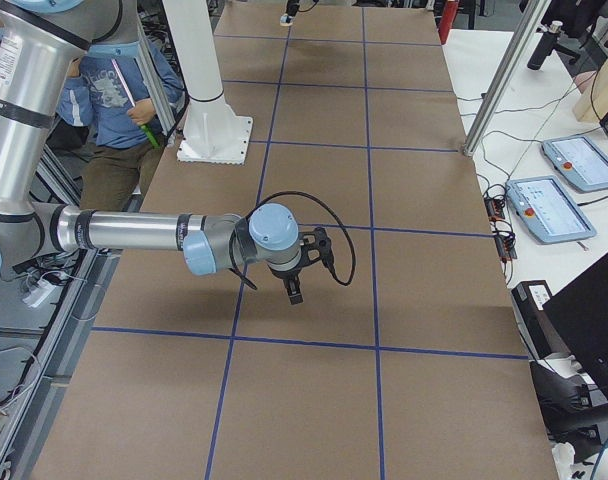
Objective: Place and press bell with both arms
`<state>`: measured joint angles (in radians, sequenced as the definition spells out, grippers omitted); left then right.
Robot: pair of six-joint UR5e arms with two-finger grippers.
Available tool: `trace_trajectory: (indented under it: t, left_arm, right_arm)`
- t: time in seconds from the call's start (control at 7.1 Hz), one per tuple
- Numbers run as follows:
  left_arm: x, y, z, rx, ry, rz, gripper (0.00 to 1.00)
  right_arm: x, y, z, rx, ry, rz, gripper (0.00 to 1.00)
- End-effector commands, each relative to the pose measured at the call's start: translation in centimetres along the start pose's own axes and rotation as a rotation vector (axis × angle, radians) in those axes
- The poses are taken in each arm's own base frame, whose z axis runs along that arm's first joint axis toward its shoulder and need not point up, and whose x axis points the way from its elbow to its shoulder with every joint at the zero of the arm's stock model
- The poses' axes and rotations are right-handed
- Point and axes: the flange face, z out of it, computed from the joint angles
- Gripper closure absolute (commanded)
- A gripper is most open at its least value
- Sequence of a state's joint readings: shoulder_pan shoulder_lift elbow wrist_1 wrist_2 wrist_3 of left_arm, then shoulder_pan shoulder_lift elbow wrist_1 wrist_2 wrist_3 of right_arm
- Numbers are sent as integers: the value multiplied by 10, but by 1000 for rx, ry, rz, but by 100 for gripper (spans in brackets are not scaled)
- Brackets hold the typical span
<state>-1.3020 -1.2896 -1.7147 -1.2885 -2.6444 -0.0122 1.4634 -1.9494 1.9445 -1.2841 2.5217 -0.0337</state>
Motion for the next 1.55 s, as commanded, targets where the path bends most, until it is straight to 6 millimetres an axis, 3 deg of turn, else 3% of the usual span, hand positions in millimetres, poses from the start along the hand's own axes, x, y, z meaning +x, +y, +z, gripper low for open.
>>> trace_trajectory:
  t: [0.0, 0.28, 0.56, 0.85, 0.99, 1.27, 1.41]
  left_arm:
    - [130, -60, -57, 10, -22, 61, 61]
    - [277, -96, -90, 10, -107, 85, 61]
    - [411, -114, -94, 19, -115, 106, 61]
    - [605, -102, -25, -56, -156, 95, 61]
    - [654, -101, 5, -57, -151, 139, 61]
    - [703, -93, 59, -32, -105, 115, 60]
    - [737, -101, 83, -36, -95, 80, 60]
  right_arm:
    - [-3, -7, -2, 9, 7, -13, 0]
    - [0, -11, 0, 6, 7, -9, 0]
    - [1, -12, 2, 4, 6, -8, 0]
    - [10, -9, 8, -10, 3, 12, 0]
    - [17, -6, 14, -21, 1, 28, 0]
    - [28, -4, 22, -35, -1, 48, 0]
    - [28, -4, 22, -36, -1, 49, 0]
